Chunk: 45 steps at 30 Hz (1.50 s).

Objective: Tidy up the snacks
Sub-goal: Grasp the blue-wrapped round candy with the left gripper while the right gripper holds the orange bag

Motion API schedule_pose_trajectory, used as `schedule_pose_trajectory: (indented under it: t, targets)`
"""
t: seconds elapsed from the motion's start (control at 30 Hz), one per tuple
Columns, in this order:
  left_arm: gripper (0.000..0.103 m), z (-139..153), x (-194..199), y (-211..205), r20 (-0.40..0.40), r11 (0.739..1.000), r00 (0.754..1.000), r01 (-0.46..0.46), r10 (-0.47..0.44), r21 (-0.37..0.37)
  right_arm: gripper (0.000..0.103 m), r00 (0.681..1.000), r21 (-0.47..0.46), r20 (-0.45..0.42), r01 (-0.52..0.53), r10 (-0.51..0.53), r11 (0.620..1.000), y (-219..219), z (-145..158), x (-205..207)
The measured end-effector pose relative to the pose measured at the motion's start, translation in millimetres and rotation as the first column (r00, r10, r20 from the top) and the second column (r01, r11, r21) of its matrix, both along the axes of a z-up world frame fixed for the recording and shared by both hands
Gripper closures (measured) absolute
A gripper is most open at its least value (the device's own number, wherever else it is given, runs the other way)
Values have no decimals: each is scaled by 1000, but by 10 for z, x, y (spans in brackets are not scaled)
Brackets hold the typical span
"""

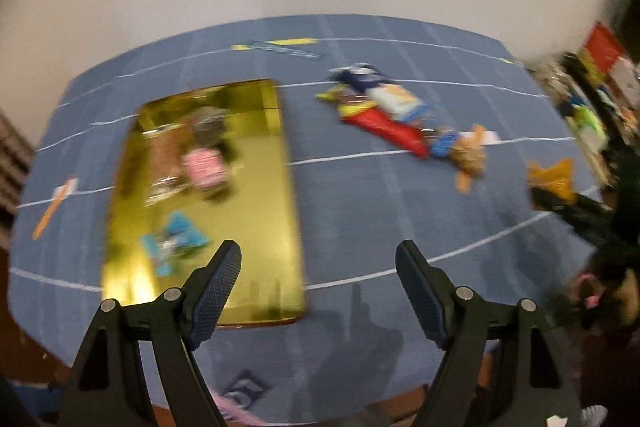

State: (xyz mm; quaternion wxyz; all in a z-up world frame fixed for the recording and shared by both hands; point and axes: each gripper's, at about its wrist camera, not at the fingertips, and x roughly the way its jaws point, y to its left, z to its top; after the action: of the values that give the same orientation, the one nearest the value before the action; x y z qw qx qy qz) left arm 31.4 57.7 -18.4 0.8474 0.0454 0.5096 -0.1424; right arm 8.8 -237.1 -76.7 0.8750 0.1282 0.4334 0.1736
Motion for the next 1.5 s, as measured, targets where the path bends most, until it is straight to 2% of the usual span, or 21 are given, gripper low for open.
schedule_pose_trajectory:
  t: [0.17,0.3,0.37,0.43,0.6,0.9,0.93,0.97,1.0,1.03,1.17,1.23,1.5]
  targets:
    - [26,-28,309,-452,-73,994,996,50,-57,-96,81,1000,39,5,12,-13,999,-90,13,13]
    - [29,-132,654,-788,-125,987,990,47,-66,-152,81,1000,70,-17,25,-24,997,-210,-27,-25]
    - [46,-209,853,-920,-155,983,986,26,-54,-179,81,999,78,-26,27,-25,997,-216,-39,-16]
    - [51,-282,1003,-1003,-186,978,981,17,-56,-206,80,1000,86,-23,22,-20,996,-213,-19,-11]
    - [51,-495,1281,-1185,-253,979,967,-11,-41,-203,80,1000,109,-17,21,-20,994,-228,5,15]
    - [51,-631,1450,-1339,-272,982,962,-24,-28,-187,80,999,131,-46,26,-20,991,-273,-73,35]
    - [56,-641,1463,-1342,-275,982,961,-26,-27,-188,80,999,134,-45,25,-19,991,-273,-70,33]
    - [69,-655,1471,-1346,-279,981,960,-30,-25,-189,80,999,137,-43,26,-20,990,-276,-66,34]
    - [76,-683,1481,-1348,-289,982,957,-32,-23,-185,80,999,142,-43,27,-21,989,-280,-65,36]
    - [77,-700,1482,-1346,-298,982,954,-33,-25,-188,80,999,147,-44,30,-23,989,-285,-67,36]
    - [80,-681,1429,-1362,-267,987,964,-25,-19,-160,80,999,149,-46,36,-29,988,-289,-70,37]
    - [81,-640,1372,-1330,-254,985,967,-31,-13,-169,80,998,153,-48,39,-32,987,-291,-70,39]
    - [81,-296,850,-1044,-137,988,991,-13,-8,-151,80,998,117,-30,57,-54,991,-292,-66,21]
